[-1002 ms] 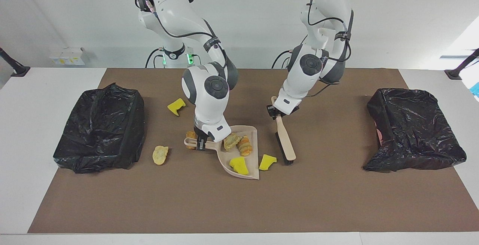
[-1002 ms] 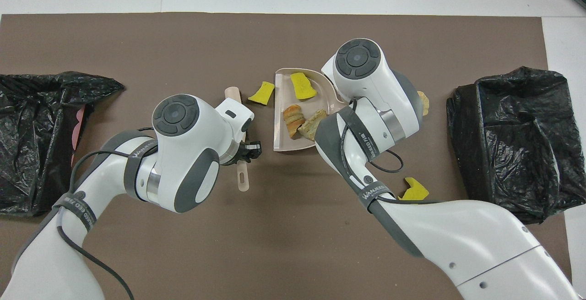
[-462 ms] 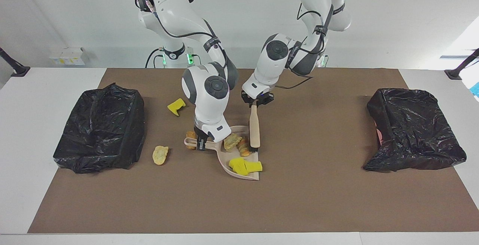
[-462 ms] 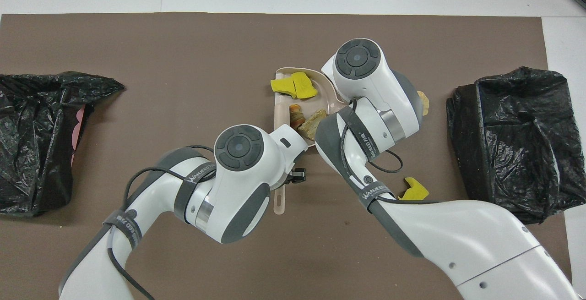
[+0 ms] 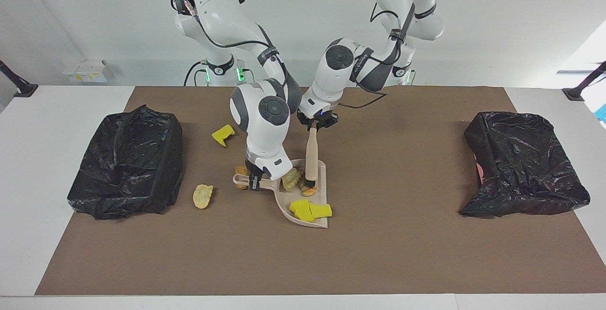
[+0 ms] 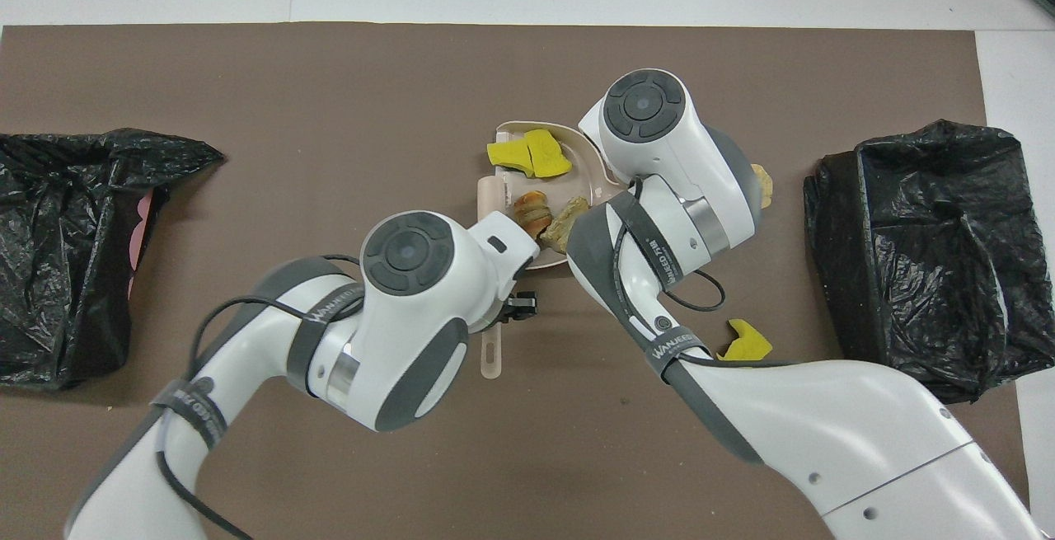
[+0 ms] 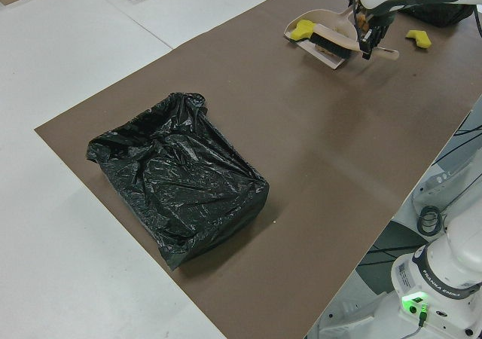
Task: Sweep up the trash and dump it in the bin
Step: 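Carry the loaded dustpan to the black bag farthest right with the right gripper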
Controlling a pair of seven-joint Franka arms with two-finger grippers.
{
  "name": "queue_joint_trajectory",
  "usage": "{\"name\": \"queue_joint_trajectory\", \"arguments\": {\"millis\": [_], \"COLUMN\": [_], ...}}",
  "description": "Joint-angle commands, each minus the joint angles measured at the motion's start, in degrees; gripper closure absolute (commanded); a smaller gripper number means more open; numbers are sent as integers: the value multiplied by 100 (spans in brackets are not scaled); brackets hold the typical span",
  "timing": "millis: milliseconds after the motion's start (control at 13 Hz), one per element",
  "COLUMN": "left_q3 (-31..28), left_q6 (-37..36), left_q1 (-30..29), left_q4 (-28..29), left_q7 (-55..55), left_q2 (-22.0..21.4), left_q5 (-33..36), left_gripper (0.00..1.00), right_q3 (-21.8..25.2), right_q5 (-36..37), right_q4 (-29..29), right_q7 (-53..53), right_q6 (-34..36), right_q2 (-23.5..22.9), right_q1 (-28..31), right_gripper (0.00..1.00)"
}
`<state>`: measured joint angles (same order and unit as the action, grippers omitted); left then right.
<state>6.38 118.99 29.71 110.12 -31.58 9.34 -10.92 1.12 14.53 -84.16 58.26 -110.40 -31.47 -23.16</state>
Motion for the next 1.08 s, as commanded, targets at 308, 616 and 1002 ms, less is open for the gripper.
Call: {"name": "queue_joint_trajectory", "arguments": {"millis": [308,616,1002], "left_q3": [3,30,39], "left_q6": [-896,-115,598], "left_q1": [-107,752,1719], "left_q4": [877,1932,2241], "left_q7": [-1764,-1790,-1939], "left_q2": [-1425,-1857,-1366], "left_q5": [-42,-42,-42], "left_gripper": [100,100,100], "right_q3": [-51,-51,-42], "right_q5": [-952,-1013,-1128], "right_q4": [-311,-925,-1550], "right_q7": [1037,1661,2671], "right_q6": [-149,-105,465], "right_q2": [483,1290,2231], "right_q1": [601,900,1726], "right_gripper": [100,100,100]}}
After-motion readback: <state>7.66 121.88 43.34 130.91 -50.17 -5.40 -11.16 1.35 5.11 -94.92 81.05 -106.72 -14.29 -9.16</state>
